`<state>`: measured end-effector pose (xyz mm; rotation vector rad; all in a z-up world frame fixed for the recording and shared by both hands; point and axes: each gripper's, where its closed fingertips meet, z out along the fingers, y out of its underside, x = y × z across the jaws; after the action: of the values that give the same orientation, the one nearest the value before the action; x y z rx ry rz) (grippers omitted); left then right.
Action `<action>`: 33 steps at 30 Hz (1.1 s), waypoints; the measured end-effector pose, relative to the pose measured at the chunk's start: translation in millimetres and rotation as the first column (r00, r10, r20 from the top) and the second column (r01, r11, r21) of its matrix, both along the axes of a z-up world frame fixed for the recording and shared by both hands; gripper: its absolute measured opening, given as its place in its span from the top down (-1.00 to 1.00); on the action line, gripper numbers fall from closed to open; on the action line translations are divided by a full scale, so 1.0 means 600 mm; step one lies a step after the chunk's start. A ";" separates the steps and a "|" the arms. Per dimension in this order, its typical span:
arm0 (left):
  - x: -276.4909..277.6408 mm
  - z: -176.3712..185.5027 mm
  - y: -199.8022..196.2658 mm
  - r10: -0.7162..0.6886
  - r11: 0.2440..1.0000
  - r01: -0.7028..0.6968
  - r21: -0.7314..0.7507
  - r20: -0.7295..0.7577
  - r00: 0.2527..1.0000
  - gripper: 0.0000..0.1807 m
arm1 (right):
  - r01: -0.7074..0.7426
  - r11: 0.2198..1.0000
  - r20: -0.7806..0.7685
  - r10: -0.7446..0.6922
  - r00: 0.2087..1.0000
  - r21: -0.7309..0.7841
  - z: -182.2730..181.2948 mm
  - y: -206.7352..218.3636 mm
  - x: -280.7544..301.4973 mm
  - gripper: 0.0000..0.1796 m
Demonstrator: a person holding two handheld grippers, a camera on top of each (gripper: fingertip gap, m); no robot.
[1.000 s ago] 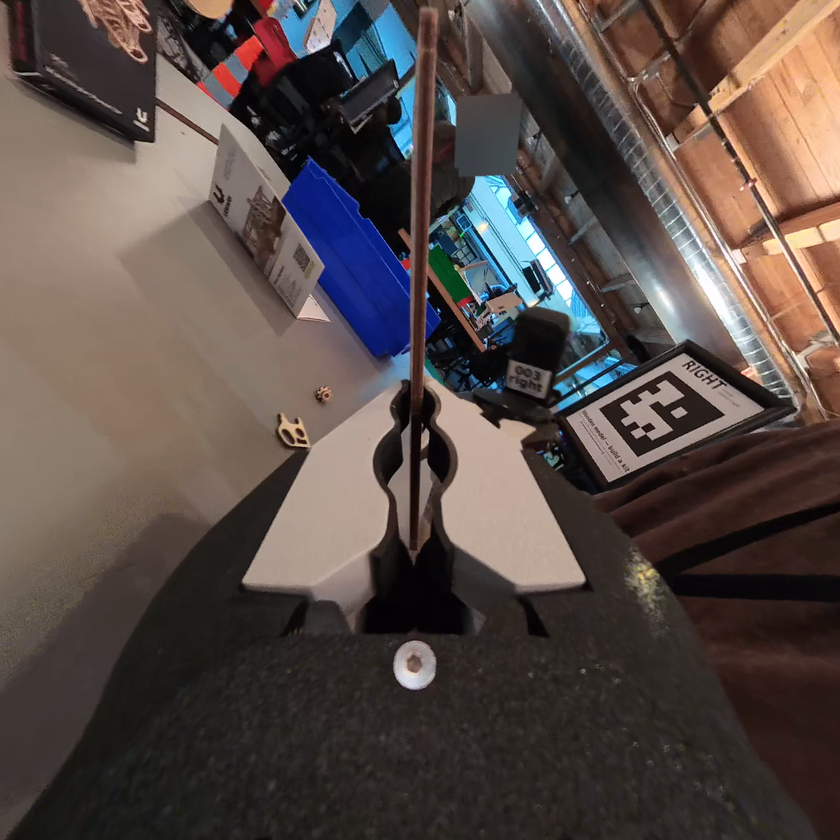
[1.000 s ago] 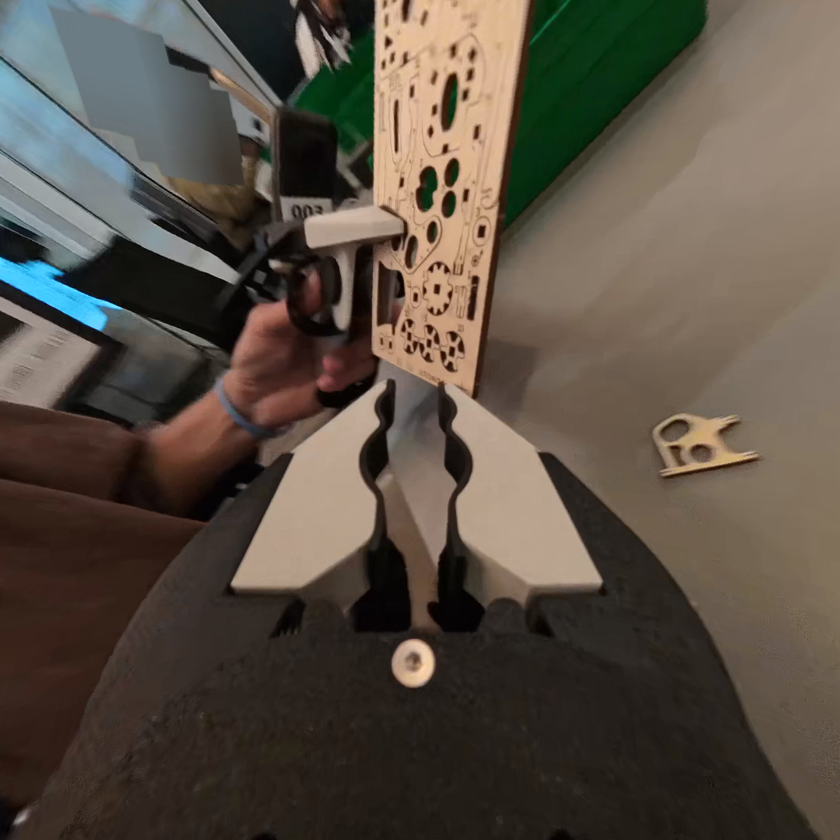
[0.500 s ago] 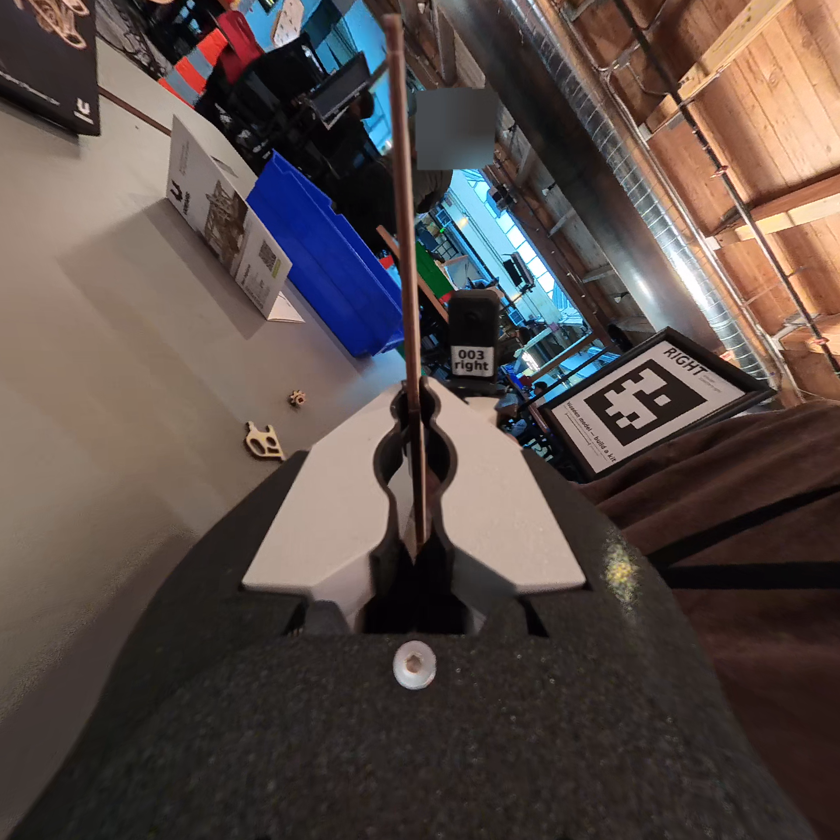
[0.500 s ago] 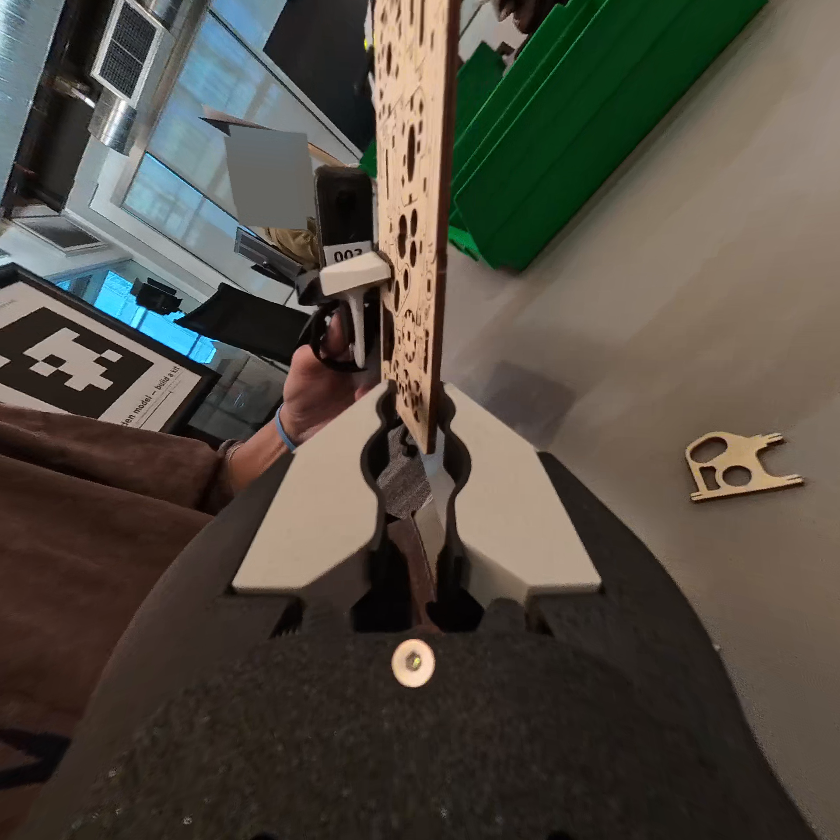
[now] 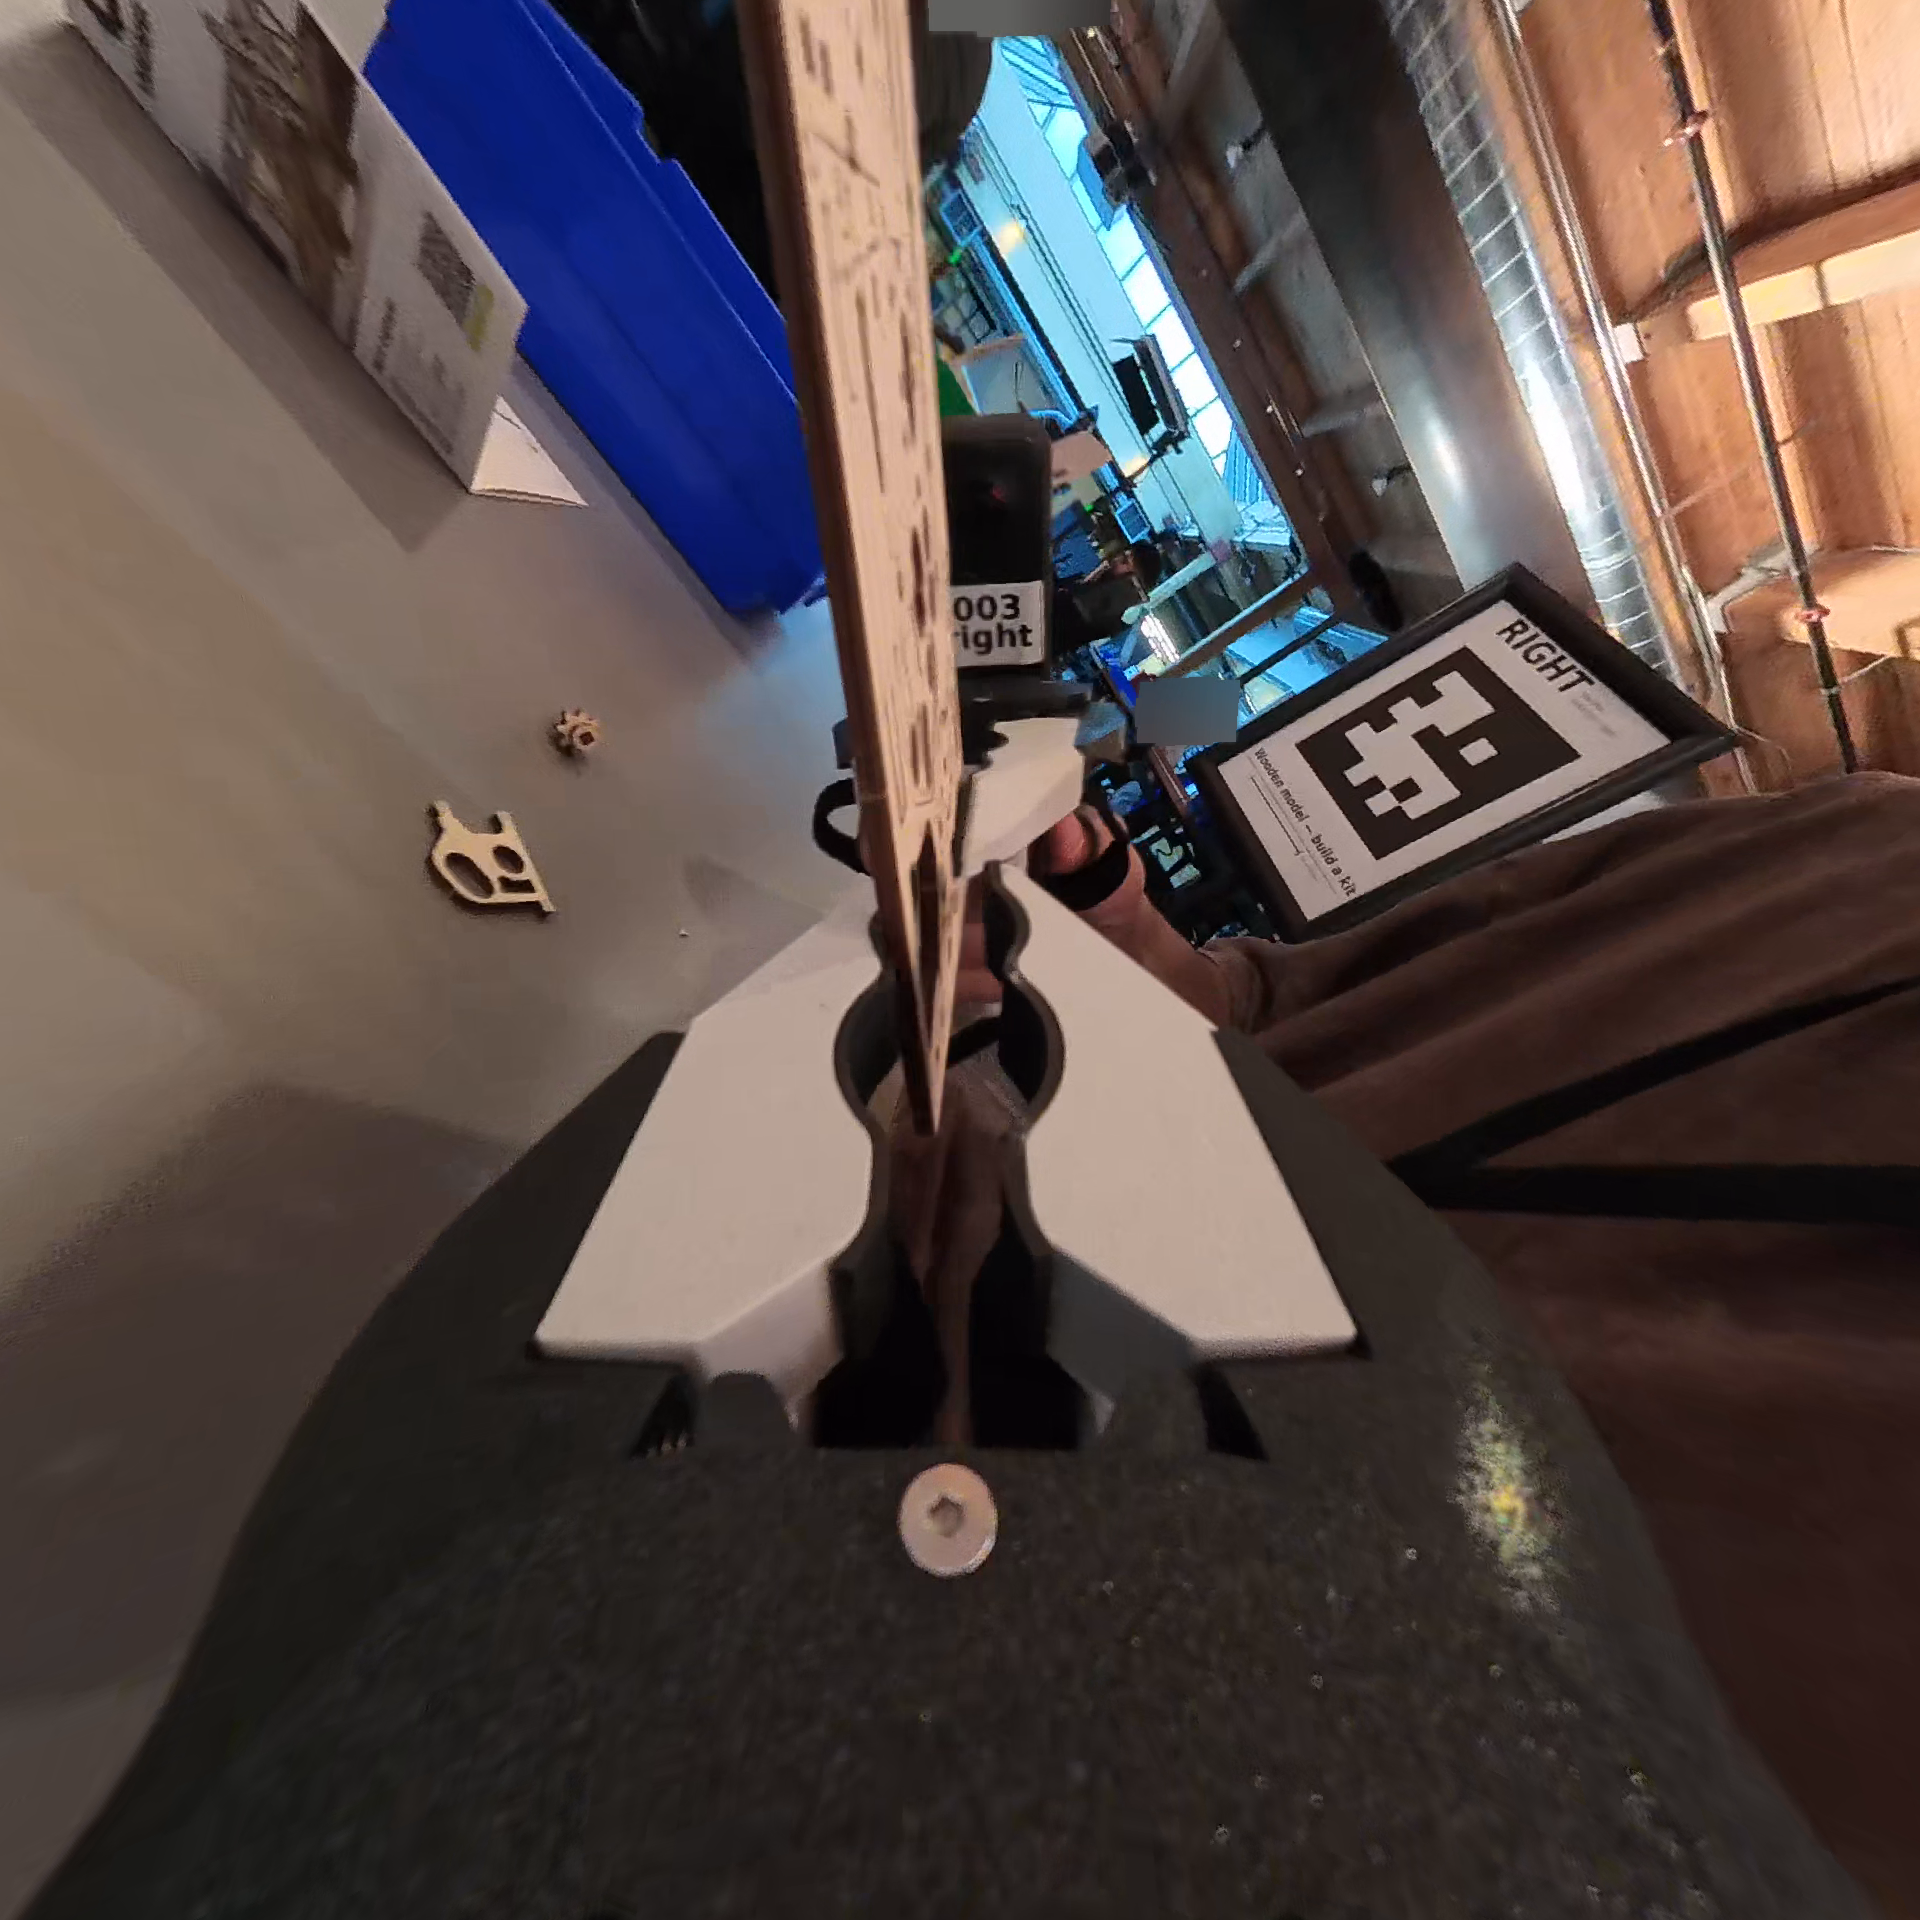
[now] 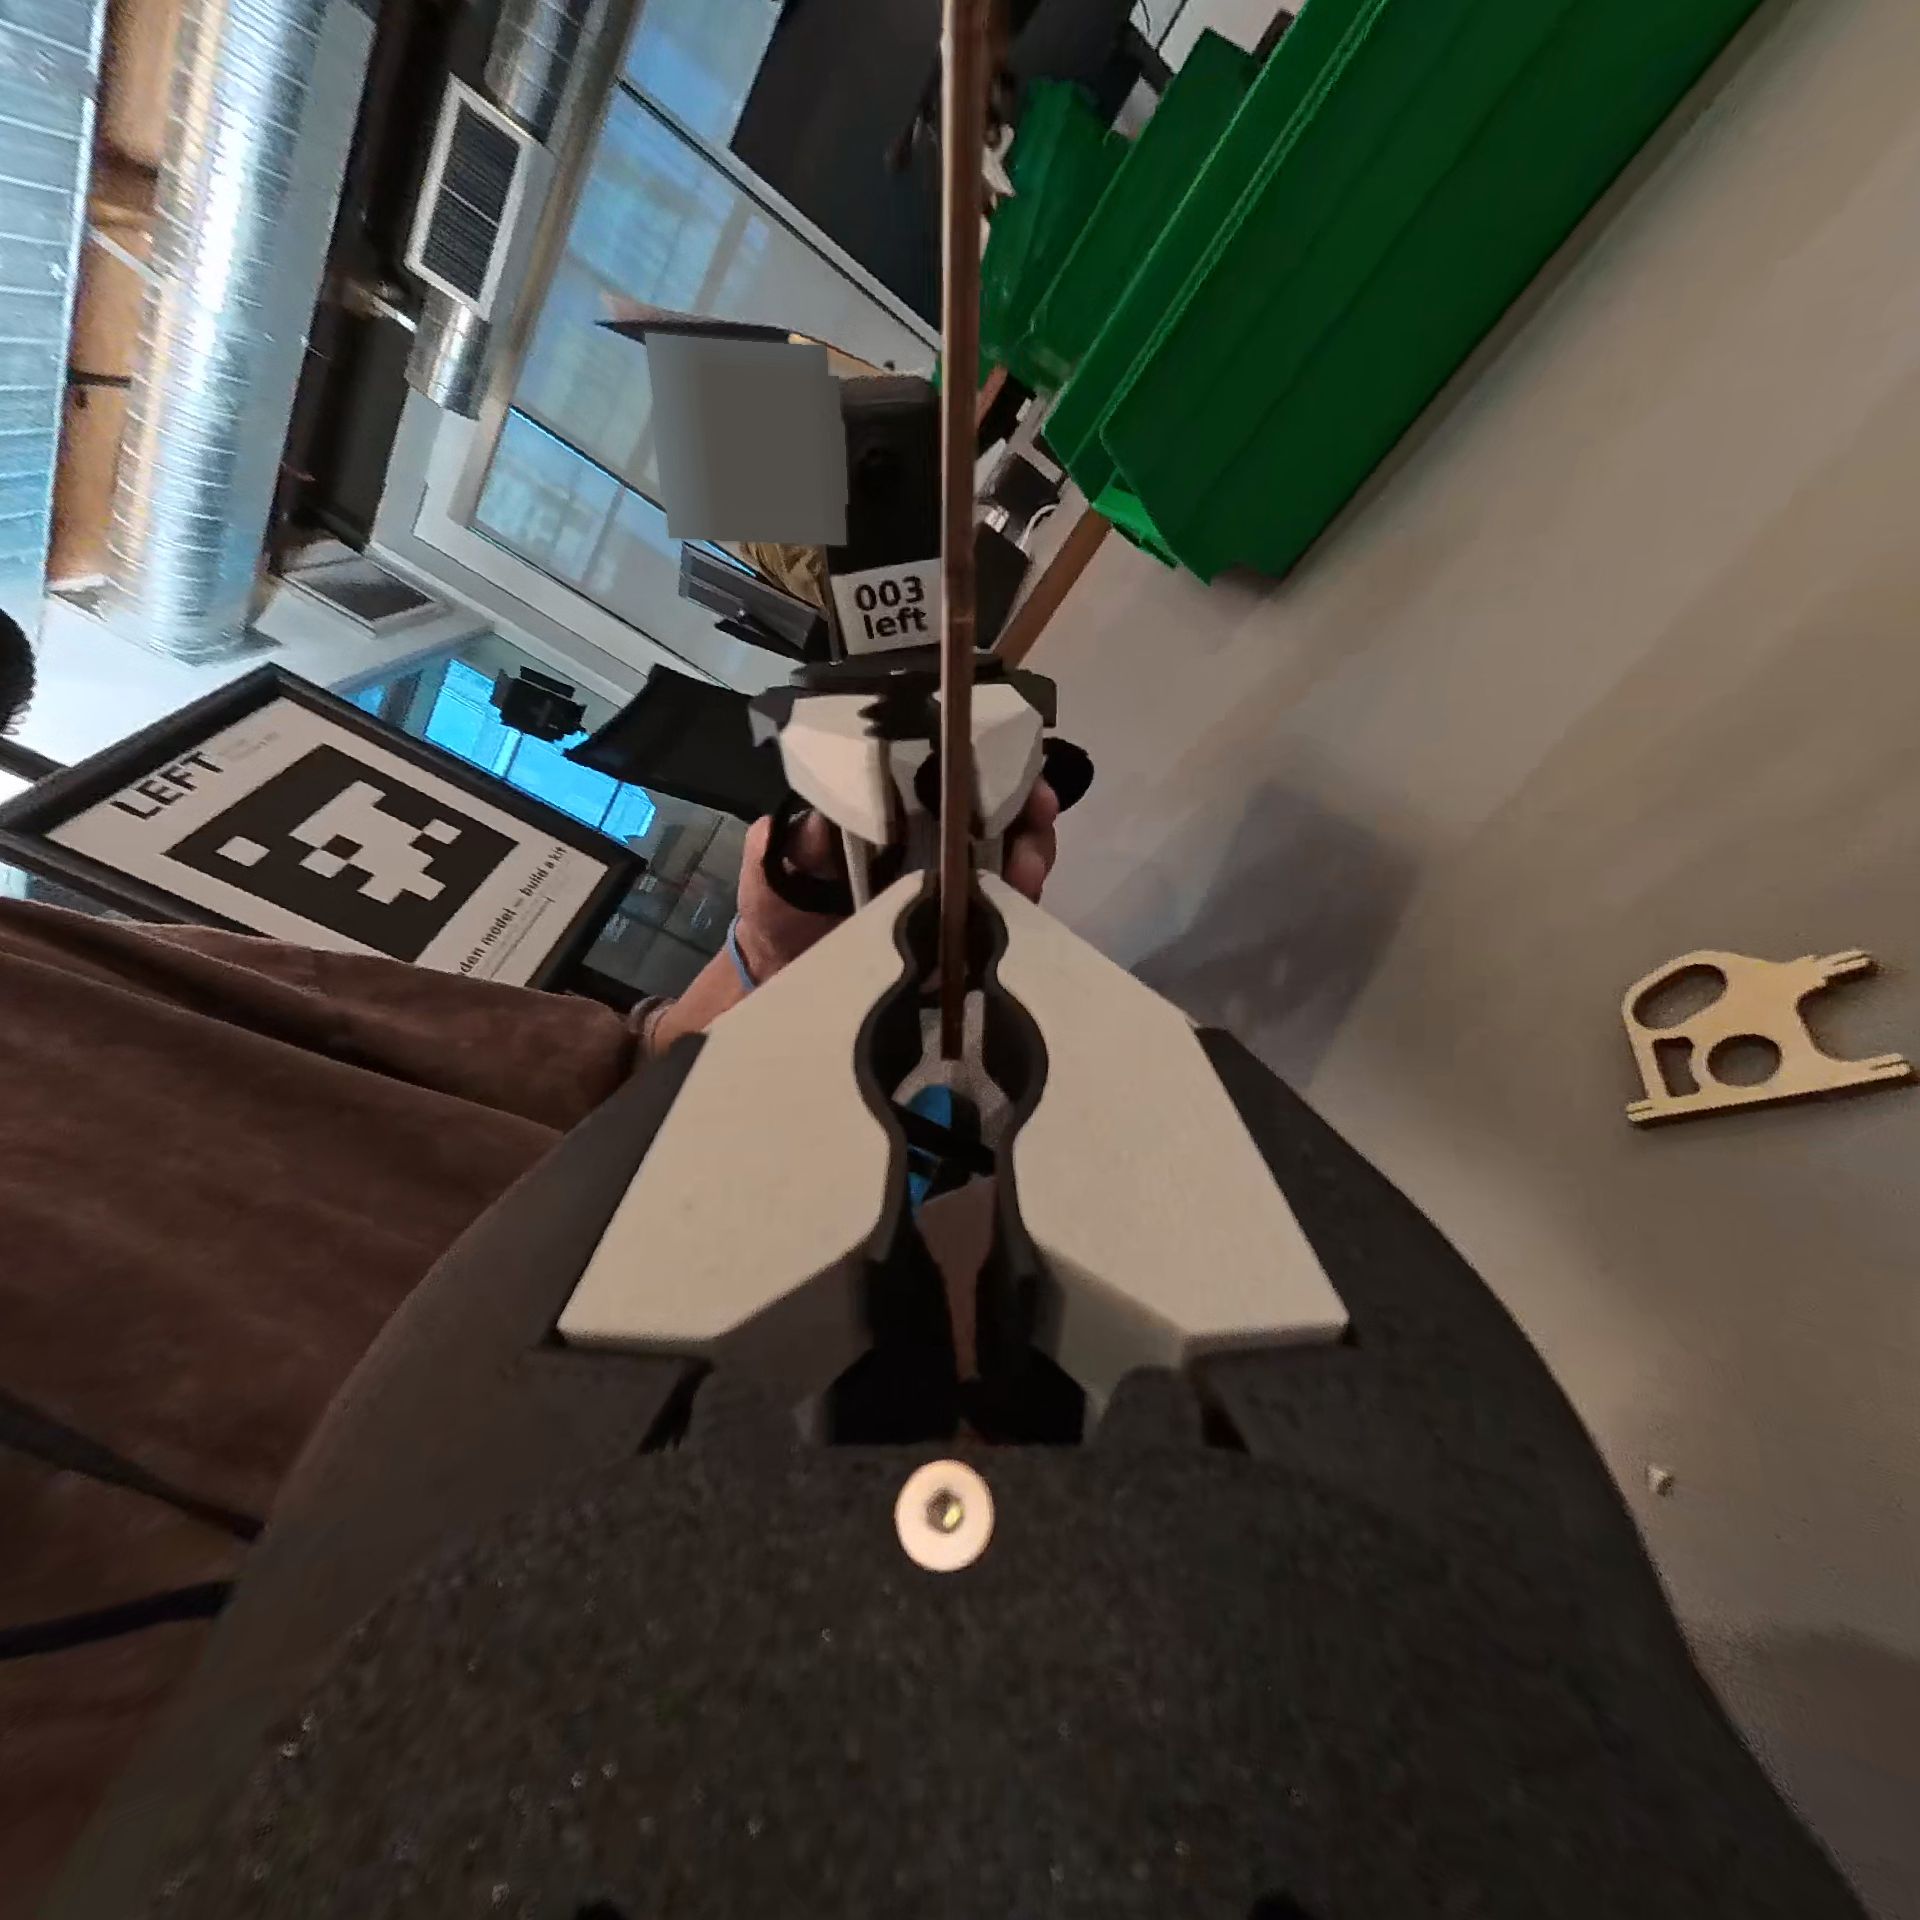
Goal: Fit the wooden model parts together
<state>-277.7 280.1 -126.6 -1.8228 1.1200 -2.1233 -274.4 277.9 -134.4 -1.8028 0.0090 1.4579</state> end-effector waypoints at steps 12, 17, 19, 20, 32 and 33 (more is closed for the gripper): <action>0.008 -0.022 -0.001 0.030 0.998 -0.025 0.060 -0.074 0.997 0.99 | 0.022 1.000 0.172 -0.023 0.985 0.009 -0.025 0.003 0.009 0.86; 0.008 -0.026 0.001 0.045 0.997 -0.039 0.070 -0.081 0.996 0.99 | 0.032 0.999 0.257 -0.037 0.966 0.025 -0.033 0.004 0.008 0.84; 0.008 -0.024 0.001 0.043 0.997 -0.037 0.074 -0.075 0.996 0.99 | 0.028 0.999 0.255 -0.033 0.966 0.025 -0.032 0.003 0.009 0.86; 0.009 -0.024 0.001 0.047 0.996 -0.042 0.077 -0.073 0.996 0.99 | 0.024 0.999 0.258 -0.030 0.966 0.026 -0.032 0.004 0.010 0.87; 0.016 -0.050 0.010 0.075 0.988 -0.059 0.146 -0.110 0.991 0.98 | 0.060 0.997 0.217 -0.049 0.975 -0.044 -0.059 0.010 0.013 0.87; 0.018 -0.052 0.010 0.068 0.990 -0.054 0.129 -0.111 0.991 0.98 | 0.046 0.997 0.182 -0.034 0.983 -0.062 -0.060 0.010 0.015 0.87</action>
<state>-267.1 285.9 -157.7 -1.9165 1.1774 -1.8905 -265.1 283.9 -170.3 -1.9720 0.0018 1.2747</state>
